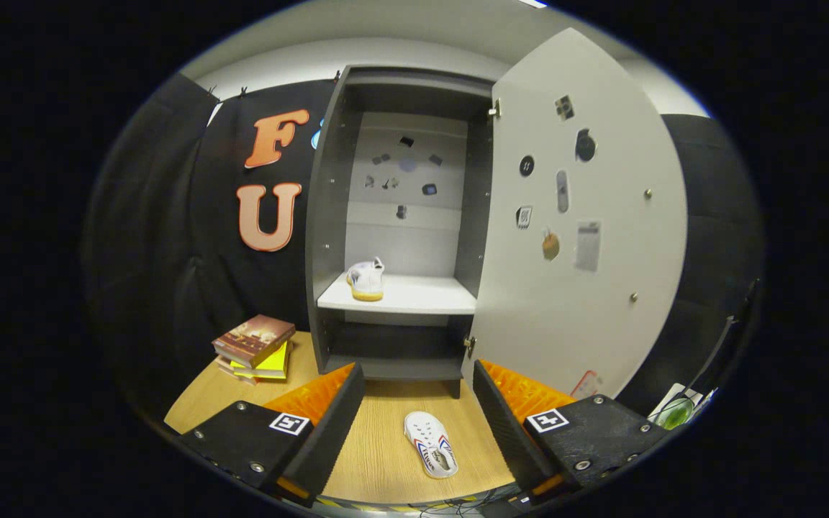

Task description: Open the shoe cabinet door, grab the shoes and put them into the shoe cabinet, then close the shoe cabinet door.

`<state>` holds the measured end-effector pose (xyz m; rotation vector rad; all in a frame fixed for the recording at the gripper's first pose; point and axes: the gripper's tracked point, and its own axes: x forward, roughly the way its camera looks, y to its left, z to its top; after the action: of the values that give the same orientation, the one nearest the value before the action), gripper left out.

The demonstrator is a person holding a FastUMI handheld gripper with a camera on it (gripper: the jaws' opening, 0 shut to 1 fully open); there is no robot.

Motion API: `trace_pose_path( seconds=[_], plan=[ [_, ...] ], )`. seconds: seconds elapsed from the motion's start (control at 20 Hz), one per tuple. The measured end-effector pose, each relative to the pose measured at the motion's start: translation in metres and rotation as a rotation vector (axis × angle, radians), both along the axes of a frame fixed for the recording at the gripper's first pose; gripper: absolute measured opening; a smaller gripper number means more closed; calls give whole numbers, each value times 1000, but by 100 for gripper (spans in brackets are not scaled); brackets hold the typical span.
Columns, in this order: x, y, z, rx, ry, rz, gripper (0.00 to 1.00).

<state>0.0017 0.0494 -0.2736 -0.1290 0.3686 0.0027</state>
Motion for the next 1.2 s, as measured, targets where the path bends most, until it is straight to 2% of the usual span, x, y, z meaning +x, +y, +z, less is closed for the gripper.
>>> trace_pose_path(
  seconds=[0.25,0.45,0.7,0.95,1.1,1.2],
  plan=[
    [12,-24,-126,-81,202,5,96],
    [13,-34,-218,-35,392,-14,91],
    [28,-38,-284,58,501,-56,80],
    [29,-36,-323,74,563,-57,56],
    [32,-46,-336,65,588,-86,48],
    [34,-46,-335,96,587,-103,32]
  ],
)
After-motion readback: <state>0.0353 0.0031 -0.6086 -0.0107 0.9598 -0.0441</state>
